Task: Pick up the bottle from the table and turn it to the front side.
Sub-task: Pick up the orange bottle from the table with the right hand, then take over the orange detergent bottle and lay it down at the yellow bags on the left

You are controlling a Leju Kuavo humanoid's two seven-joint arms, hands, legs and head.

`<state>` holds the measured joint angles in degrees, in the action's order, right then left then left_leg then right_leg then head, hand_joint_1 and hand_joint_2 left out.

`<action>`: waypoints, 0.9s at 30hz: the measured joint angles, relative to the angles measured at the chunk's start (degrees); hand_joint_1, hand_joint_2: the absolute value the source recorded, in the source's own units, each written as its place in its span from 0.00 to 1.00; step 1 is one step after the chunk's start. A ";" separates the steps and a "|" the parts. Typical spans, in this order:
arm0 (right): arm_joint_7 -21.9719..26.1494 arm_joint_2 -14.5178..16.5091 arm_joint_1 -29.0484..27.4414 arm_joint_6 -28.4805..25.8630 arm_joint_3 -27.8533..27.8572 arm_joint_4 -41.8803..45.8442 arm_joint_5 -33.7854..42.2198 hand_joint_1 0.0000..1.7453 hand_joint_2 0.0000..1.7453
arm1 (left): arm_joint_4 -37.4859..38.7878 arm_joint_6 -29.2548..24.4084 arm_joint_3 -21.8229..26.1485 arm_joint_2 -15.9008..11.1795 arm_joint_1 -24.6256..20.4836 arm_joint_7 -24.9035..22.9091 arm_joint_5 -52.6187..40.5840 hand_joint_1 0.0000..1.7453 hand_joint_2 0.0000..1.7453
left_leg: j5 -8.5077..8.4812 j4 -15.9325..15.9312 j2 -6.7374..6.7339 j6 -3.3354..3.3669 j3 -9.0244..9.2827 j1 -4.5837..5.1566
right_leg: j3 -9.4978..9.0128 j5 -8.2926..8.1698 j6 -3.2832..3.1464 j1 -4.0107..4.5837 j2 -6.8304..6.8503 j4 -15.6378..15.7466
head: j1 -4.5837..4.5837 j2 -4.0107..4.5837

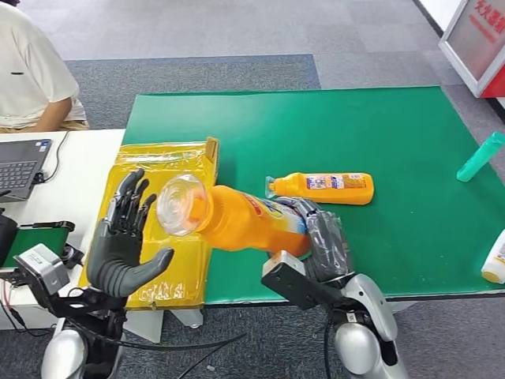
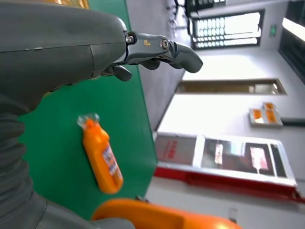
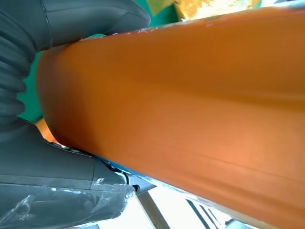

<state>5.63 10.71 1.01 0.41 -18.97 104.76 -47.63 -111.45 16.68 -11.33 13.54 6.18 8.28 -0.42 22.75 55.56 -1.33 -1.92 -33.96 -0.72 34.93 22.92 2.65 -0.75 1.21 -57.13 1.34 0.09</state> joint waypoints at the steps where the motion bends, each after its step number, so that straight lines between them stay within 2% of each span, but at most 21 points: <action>1: 0.05 0.00 0.15 -0.54 -0.51 -0.01 -0.11 1.00 1.00 | 0.00 0.02 -1.11 -0.20 -0.49 -0.09 0.51 0.00 1.00 | 0.00 0.00 0.00 0.00 0.00 0.00 | 0.00 0.00 0.00 0.00 0.00 0.00 | 0.00 0.00; 12: -0.17 0.00 2.76 -3.64 -4.98 -0.90 -2.69 1.00 1.00 | 0.39 -0.28 -10.17 -2.39 -4.35 -1.43 1.27 0.00 1.00 | 0.00 0.00 0.00 0.00 -0.03 0.00 | 0.04 0.01 0.00 0.00 0.00 0.00 | 0.01 0.00; 27: -2.56 0.00 4.02 -6.94 -9.25 -1.92 -6.96 1.00 1.00 | 0.61 -3.66 -15.26 -3.52 -7.19 -1.22 -4.36 0.00 1.00 | 0.00 0.00 0.00 0.00 -0.04 0.00 | 0.05 0.01 0.00 0.00 0.00 0.00 | 0.01 0.01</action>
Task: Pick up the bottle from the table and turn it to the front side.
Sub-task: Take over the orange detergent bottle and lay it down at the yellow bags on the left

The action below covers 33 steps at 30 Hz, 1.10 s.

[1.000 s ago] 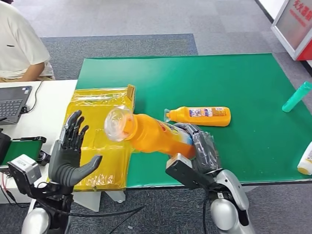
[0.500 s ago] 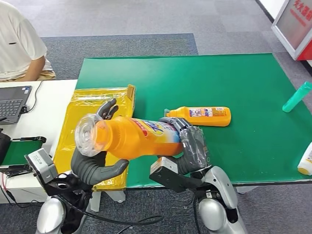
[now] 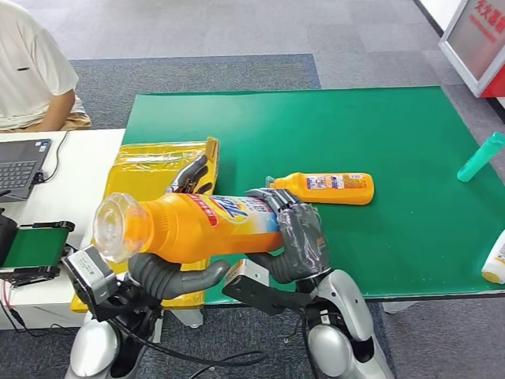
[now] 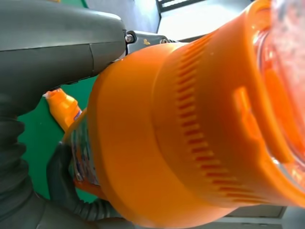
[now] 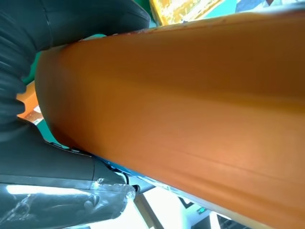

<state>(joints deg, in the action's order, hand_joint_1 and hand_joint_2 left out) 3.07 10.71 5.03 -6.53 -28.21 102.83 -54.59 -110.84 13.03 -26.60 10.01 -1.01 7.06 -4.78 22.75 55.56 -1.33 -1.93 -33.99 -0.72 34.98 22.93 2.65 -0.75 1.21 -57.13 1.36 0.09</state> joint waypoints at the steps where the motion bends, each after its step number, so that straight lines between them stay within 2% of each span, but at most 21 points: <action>1: -0.08 0.00 0.03 -0.15 -0.09 -0.05 -0.18 1.00 1.00 | 0.00 -0.22 -0.14 -0.01 -0.06 0.08 -0.24 0.00 1.00 | 0.00 0.00 0.00 0.00 0.00 0.00 | 0.00 0.00 0.00 0.00 0.00 0.00 | -0.01 0.00; 11: -1.95 -0.07 0.27 -2.45 -0.84 -0.13 -2.82 1.00 1.00 | 0.16 -5.55 -2.23 -0.01 -0.09 2.50 -2.86 0.00 1.00 | 0.00 0.00 0.00 0.00 0.00 0.00 | 0.01 0.00 0.00 0.00 0.00 0.00 | -0.01 -0.01; 20: -2.52 -0.38 0.85 -3.53 -0.92 -0.50 -3.93 1.00 1.00 | 0.74 -6.03 -4.44 -0.26 0.04 4.23 4.84 0.00 1.00 | 0.00 0.00 0.00 0.00 0.00 0.00 | 0.01 0.00 0.00 0.00 0.00 0.00 | 0.00 -0.01; 24: -2.54 -0.55 0.94 -3.76 -0.92 -0.91 -3.95 1.00 1.00 | 1.13 -5.97 -5.37 -0.69 0.02 4.29 7.52 1.00 1.00 | 0.00 0.00 0.00 0.00 0.00 0.00 | 0.01 0.00 0.00 0.00 0.00 0.00 | 0.00 0.00; 33: -2.56 -0.84 0.86 -3.97 -0.97 -1.50 -3.93 1.00 1.00 | 1.67 -5.97 -5.68 -1.39 -0.03 4.28 9.05 1.00 1.00 | 0.00 0.00 0.00 0.00 -0.01 0.00 | 0.01 0.00 0.00 0.00 0.00 0.00 | -0.01 0.00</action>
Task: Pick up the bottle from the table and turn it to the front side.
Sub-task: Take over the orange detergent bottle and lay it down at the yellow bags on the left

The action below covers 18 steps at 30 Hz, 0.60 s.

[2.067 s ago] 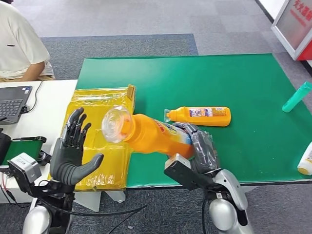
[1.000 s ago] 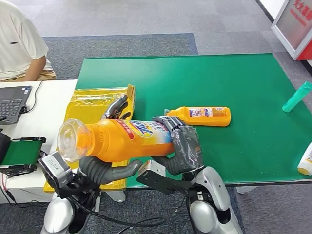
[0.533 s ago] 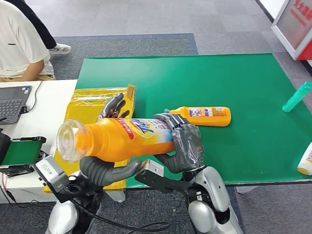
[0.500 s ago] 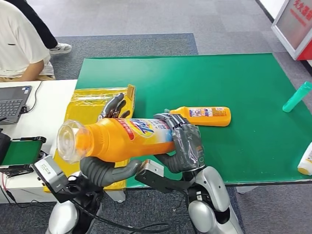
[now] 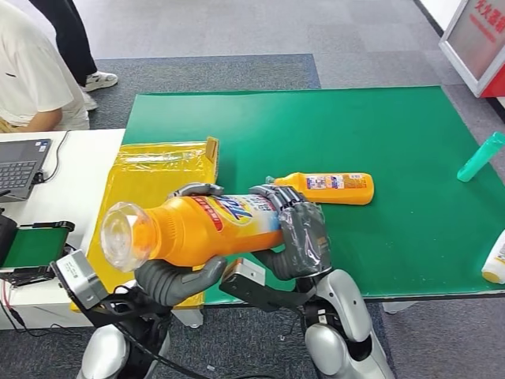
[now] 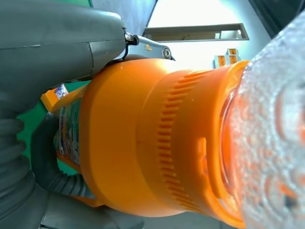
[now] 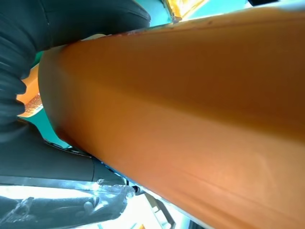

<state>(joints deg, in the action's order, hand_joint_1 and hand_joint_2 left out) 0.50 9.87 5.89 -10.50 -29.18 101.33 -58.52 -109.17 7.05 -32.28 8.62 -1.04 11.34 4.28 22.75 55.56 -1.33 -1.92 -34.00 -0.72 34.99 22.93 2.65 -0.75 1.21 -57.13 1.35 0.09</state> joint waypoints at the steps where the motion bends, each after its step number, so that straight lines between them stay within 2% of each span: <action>1: 0.00 -0.01 -0.05 -0.03 -0.02 -0.02 0.01 1.00 1.00 | 0.02 -0.01 0.02 -0.05 -0.01 0.01 0.01 1.00 1.00 | 0.00 0.00 0.00 0.00 0.00 0.00 | 0.00 0.00 0.00 0.00 0.00 0.00 | -0.01 0.00; 8: 0.00 -0.16 -0.17 -0.18 -0.08 -0.09 0.27 1.00 1.00 | 0.27 -0.04 0.08 -0.15 -0.21 0.01 0.01 1.00 1.00 | 0.00 0.00 0.00 0.00 0.00 0.00 | 0.00 0.00 0.00 0.00 0.00 0.00 | 0.00 0.01; 12: -0.15 -0.28 -0.16 -0.22 -0.16 -0.27 0.73 0.02 1.00 | 0.37 -0.10 0.08 -0.25 -0.21 0.03 0.01 1.00 1.00 | 0.00 0.00 0.00 0.00 0.00 0.00 | 0.00 0.00 0.00 0.00 0.00 0.00 | 0.01 0.00; 18: -0.62 -0.32 -0.19 -0.01 -0.17 -0.54 2.04 0.00 1.00 | 0.41 -0.80 0.21 -0.35 0.29 0.65 -0.02 1.00 1.00 | 0.00 0.00 0.00 0.00 0.00 0.00 | 0.00 0.00 0.00 0.00 0.00 0.00 | 0.00 0.00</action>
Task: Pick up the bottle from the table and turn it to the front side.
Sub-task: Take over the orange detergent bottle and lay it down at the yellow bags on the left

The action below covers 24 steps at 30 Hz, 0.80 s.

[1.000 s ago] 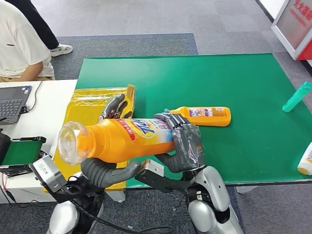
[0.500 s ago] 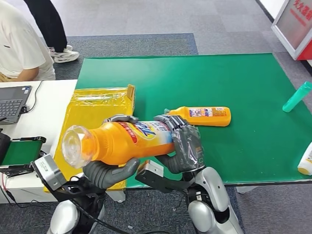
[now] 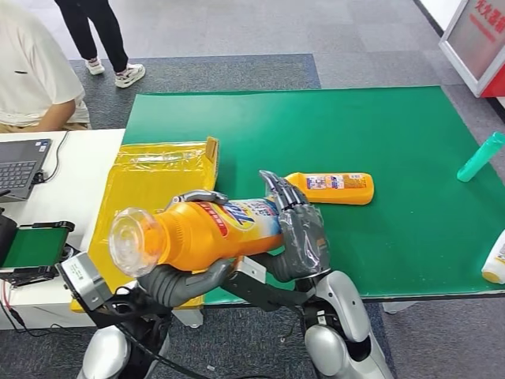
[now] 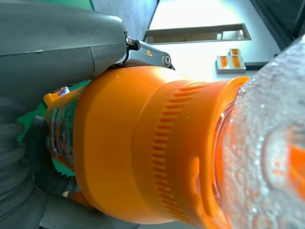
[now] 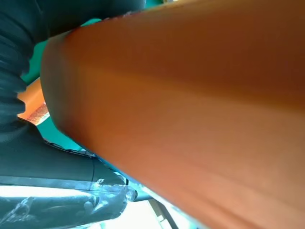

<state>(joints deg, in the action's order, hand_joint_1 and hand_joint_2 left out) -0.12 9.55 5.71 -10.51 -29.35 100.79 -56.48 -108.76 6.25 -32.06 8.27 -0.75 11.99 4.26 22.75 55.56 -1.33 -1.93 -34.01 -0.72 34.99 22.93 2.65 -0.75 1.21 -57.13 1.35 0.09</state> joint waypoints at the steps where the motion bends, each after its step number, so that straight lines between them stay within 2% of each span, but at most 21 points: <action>1: -0.05 0.00 -0.03 0.02 0.07 -0.01 0.29 0.00 1.00 | -0.06 -0.25 0.20 0.01 0.25 0.22 0.01 1.00 1.00 | 0.00 0.00 0.00 0.00 0.00 0.00 | 0.00 0.00 0.00 0.00 0.00 0.00 | 0.00 0.00; 10: 0.01 -0.02 -1.52 0.16 1.72 0.84 1.85 0.00 1.00 | -2.03 -1.33 4.33 0.50 2.42 2.00 -3.44 1.00 1.00 | 0.00 0.00 0.00 0.00 -0.01 0.00 | 0.01 0.00 0.00 0.00 0.00 0.00 | 0.00 0.00; 24: 0.40 0.02 -5.52 2.10 5.33 5.58 3.07 0.00 1.00 | -4.95 -11.58 17.45 3.95 3.93 4.52 -29.43 1.00 1.00 | 0.00 0.00 0.00 0.00 -0.01 0.00 | 0.01 0.00 0.00 0.00 0.00 0.00 | -0.01 0.00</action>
<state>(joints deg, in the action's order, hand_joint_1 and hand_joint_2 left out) 0.29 9.57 0.19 -8.41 -24.02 106.37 -53.41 -113.71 -5.33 -14.62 12.21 3.18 16.51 -25.17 22.76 55.56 -1.33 -1.93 -34.01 -0.72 35.00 22.93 2.65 -0.75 1.21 -57.13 1.34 0.09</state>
